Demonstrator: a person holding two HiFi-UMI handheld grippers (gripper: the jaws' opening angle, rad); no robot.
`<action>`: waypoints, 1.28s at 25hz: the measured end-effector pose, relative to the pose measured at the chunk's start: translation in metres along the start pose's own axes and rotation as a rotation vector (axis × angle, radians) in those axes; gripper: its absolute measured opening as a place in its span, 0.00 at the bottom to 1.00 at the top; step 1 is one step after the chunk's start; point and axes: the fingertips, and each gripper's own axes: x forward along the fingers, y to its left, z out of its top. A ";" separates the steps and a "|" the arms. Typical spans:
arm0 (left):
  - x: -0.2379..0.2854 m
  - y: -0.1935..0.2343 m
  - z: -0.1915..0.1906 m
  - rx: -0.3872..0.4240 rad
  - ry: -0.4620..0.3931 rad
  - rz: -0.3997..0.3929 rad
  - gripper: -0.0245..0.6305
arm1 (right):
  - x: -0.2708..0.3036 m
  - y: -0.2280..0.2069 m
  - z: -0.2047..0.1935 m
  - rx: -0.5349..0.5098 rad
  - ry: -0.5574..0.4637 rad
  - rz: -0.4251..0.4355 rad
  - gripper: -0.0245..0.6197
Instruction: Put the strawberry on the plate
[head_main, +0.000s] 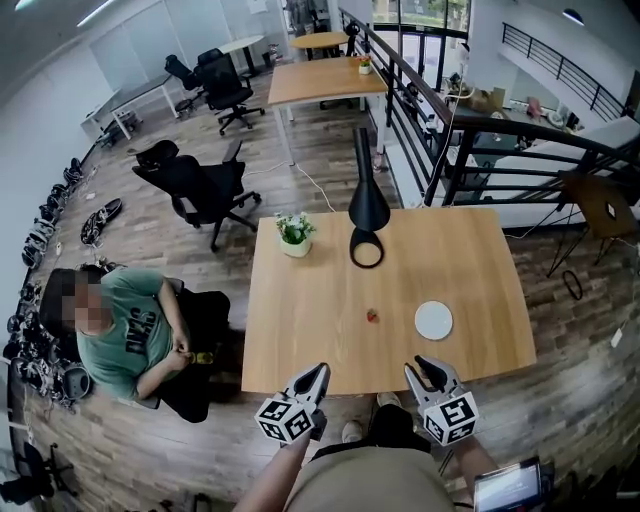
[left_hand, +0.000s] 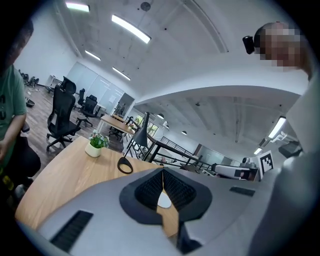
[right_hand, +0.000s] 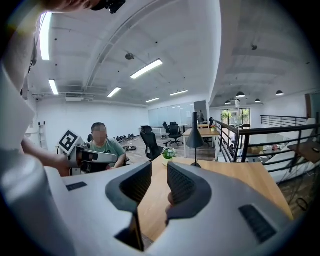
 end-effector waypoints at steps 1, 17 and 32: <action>0.005 0.001 0.003 0.002 -0.013 0.008 0.04 | 0.005 -0.008 0.002 -0.006 -0.002 0.008 0.20; 0.080 -0.009 0.030 0.003 -0.070 0.181 0.04 | 0.087 -0.108 0.008 -0.065 0.078 0.176 0.20; 0.106 0.005 0.020 0.039 -0.043 0.336 0.04 | 0.173 -0.133 -0.063 -0.187 0.235 0.350 0.20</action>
